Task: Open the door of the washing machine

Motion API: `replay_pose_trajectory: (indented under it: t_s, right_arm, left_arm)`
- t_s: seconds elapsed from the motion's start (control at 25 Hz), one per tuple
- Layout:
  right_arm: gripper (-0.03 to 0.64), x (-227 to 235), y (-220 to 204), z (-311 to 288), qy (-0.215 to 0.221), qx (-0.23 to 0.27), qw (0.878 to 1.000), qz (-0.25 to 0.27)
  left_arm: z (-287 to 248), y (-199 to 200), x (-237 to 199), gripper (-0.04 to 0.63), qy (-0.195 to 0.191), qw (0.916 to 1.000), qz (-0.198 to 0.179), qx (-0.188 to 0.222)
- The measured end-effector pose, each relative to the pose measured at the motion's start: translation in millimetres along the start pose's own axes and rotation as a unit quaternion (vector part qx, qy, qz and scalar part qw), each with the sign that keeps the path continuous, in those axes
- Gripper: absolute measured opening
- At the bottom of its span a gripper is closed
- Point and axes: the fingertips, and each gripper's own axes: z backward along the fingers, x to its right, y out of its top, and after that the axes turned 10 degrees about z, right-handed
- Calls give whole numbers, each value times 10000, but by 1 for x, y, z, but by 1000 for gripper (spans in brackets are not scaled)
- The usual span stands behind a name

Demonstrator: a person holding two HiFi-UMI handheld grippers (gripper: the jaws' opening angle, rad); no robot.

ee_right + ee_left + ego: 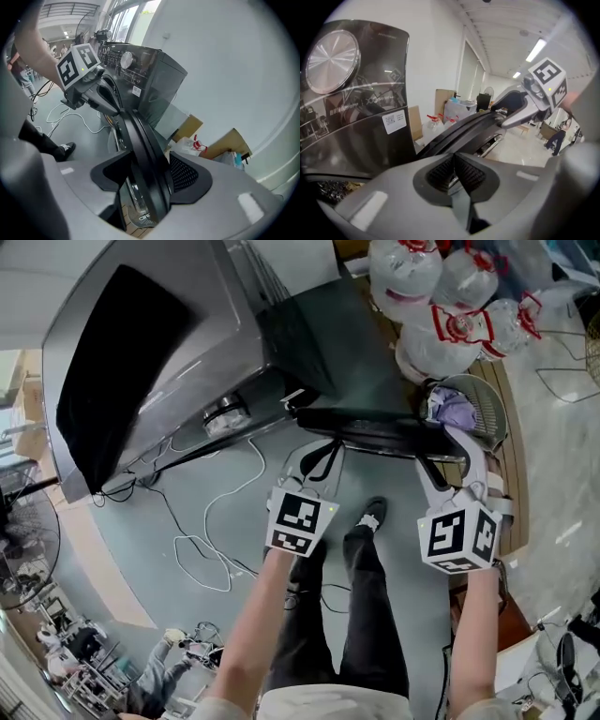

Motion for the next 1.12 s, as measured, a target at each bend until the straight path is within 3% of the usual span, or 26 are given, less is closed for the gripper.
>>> replay_pose_trajectory:
  t_s: [0.32, 0.6, 0.96, 1.12]
  right_arm:
    - [242, 12, -1, -9, 254, 240, 9992, 184]
    - [239, 3, 1, 2, 150, 189, 9994, 262]
    - [239, -26, 20, 39, 2, 582, 9966, -579]
    - [239, -68, 47, 51, 391, 1093, 9876, -1059]
  left_arm:
    - [-7, 4, -4, 64, 419, 9987, 285, 85]
    - [-2, -2, -5, 64, 586, 9969, 492, 191]
    - [3, -10, 1, 65, 546, 9971, 502, 151]
    - [37, -22, 2, 66, 585, 9969, 484, 203]
